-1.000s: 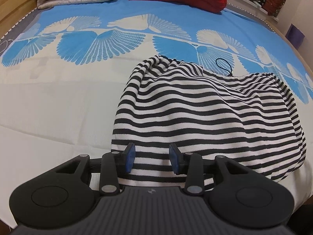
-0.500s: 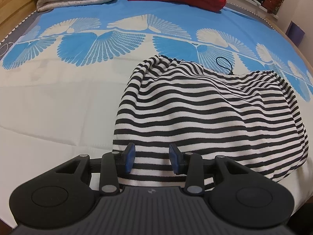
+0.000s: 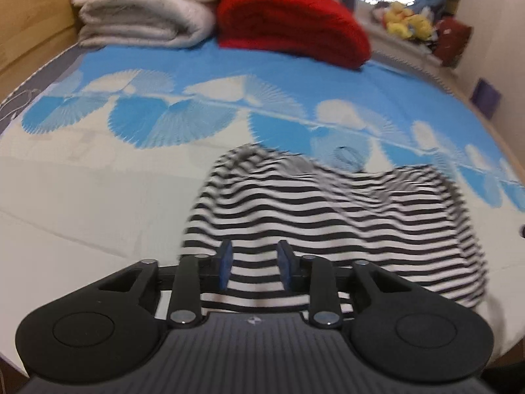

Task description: Fold small clothes

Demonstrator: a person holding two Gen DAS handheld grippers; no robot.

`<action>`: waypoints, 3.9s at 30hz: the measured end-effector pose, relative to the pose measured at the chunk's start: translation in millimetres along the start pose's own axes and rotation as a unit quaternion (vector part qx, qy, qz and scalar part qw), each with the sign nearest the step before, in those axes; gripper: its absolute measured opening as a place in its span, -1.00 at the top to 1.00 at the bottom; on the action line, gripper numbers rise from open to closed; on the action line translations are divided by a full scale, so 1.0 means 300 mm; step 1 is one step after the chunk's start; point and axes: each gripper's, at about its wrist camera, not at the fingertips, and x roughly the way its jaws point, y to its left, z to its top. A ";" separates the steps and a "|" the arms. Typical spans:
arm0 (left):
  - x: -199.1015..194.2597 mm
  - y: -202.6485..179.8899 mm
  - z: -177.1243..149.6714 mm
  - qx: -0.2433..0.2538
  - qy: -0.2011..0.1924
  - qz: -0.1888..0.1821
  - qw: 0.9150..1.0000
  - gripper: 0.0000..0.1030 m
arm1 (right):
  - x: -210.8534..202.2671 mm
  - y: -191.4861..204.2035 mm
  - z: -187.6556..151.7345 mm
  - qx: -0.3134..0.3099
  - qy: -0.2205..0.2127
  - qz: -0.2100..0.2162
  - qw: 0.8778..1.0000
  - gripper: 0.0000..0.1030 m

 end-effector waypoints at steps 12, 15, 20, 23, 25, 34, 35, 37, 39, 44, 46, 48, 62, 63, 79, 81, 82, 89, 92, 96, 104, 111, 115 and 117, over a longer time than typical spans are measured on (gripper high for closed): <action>0.052 0.084 -0.108 -0.068 0.053 -0.042 0.995 0.86 | -0.045 -0.066 0.002 0.003 -0.010 0.008 1.000 0.12; 0.093 0.197 -0.116 -0.160 0.095 -0.070 0.980 0.82 | -0.052 -0.085 0.000 0.009 -0.008 0.007 1.000 0.12; 0.179 0.331 -0.153 -0.262 0.180 -0.080 0.945 0.49 | -0.057 -0.096 -0.006 0.008 -0.005 0.022 1.000 0.12; 0.205 0.393 -0.163 -0.320 0.189 -0.068 0.926 0.09 | -0.056 -0.102 -0.002 0.008 -0.005 0.028 1.000 0.12; 0.224 0.421 -0.170 -0.352 0.194 -0.063 0.914 0.03 | -0.057 -0.107 0.004 0.010 -0.006 0.031 0.999 0.12; 0.295 0.428 -0.160 -0.391 0.192 -0.025 0.900 0.13 | -0.047 -0.134 0.015 0.027 -0.003 0.031 0.999 0.12; 0.302 0.422 -0.156 -0.388 0.191 -0.022 0.901 0.23 | -0.048 -0.138 0.014 0.030 -0.003 0.029 0.999 0.12; 0.319 0.410 -0.148 -0.382 0.190 -0.020 0.904 0.45 | -0.050 -0.144 0.011 0.037 -0.003 0.025 0.999 0.12; 0.333 0.388 -0.129 -0.364 0.187 -0.021 0.912 0.67 | -0.050 -0.153 0.010 0.042 -0.002 0.021 0.999 0.12; 0.278 0.342 -0.097 -0.294 0.151 -0.009 0.944 0.79 | -0.043 -0.164 0.007 0.055 0.004 0.015 0.998 0.12; 0.236 0.346 -0.087 -0.284 0.126 -0.008 0.950 0.80 | -0.037 -0.161 0.009 0.060 0.006 0.012 0.998 0.12; 0.199 0.364 -0.086 -0.283 0.110 -0.013 0.953 0.80 | -0.028 -0.155 0.010 0.071 0.006 0.009 0.997 0.12; -0.025 0.394 -0.019 -0.224 0.049 0.062 0.971 0.81 | 0.037 -0.097 0.031 0.100 0.021 0.032 0.994 0.12; -0.046 0.337 0.005 -0.200 0.031 0.057 0.978 0.81 | 0.033 -0.096 0.034 0.092 0.017 0.033 0.995 0.12; 0.091 -0.819 -0.110 0.125 0.077 -0.258 0.955 0.67 | -0.006 -0.213 0.051 0.053 -0.011 0.032 0.998 0.32; 0.090 -0.771 -0.075 0.080 0.093 -0.273 0.954 0.67 | 0.005 -0.221 0.054 0.065 -0.004 0.042 0.997 0.31; 0.073 -0.726 -0.034 0.053 0.090 -0.279 0.955 0.60 | 0.011 -0.224 0.054 0.071 0.001 0.050 0.996 0.31; 0.019 -0.488 0.213 0.062 0.066 -0.130 0.987 0.28 | 0.103 -0.116 0.068 0.086 0.059 0.160 0.982 0.29; 0.060 -0.423 0.201 0.062 0.075 -0.114 0.989 0.01 | 0.176 -0.033 0.075 0.100 0.101 0.199 0.970 0.27; 0.151 -0.335 0.087 0.027 0.133 -0.102 0.986 -0.12 | 0.258 0.074 0.089 0.108 0.121 0.205 0.965 0.06; 0.265 -0.295 0.095 -0.084 0.187 -0.117 0.972 -0.38 | 0.445 0.156 0.086 0.162 0.166 0.181 0.956 0.03; 0.297 -0.328 0.081 -0.059 0.208 -0.125 0.968 -0.49 | 0.445 0.141 0.116 0.209 0.116 0.254 0.937 0.90; 0.296 -0.372 0.068 -0.017 0.200 -0.142 0.969 -0.67 | 0.348 0.043 0.150 0.243 0.049 0.263 0.932 0.91; 0.305 -0.407 0.040 0.027 0.206 -0.132 0.969 -0.70 | 0.384 0.048 0.137 0.180 0.086 0.168 0.965 0.91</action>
